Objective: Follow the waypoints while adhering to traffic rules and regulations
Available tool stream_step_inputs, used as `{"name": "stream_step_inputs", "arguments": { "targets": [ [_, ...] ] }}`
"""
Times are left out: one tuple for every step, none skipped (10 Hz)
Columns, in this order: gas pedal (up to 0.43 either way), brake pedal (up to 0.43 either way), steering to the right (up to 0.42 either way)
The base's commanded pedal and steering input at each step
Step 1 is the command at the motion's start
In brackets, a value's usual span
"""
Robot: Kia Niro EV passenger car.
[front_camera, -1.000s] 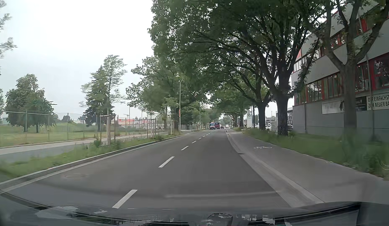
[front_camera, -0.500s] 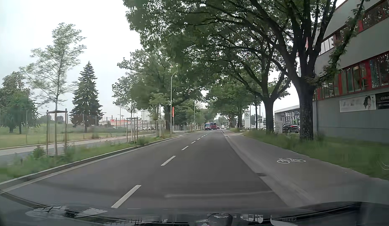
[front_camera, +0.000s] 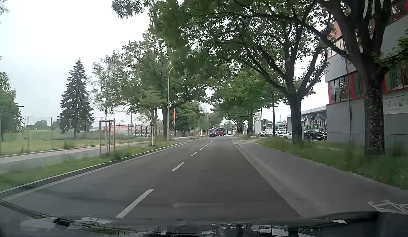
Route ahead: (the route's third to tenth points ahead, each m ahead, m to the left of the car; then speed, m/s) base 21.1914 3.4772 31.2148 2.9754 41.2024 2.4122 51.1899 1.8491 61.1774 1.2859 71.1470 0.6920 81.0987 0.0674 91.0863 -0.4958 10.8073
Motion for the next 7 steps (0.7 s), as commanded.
{"name": "stream_step_inputs", "arguments": {
  "targets": [
    [0.059,0.0,0.017],
    [0.059,0.0,0.017],
    [0.059,0.0,0.016],
    [0.059,0.0,0.016],
    [0.047,0.0,0.016],
    [0.039,0.0,0.016],
    [0.028,0.0,0.015]
  ]
}}
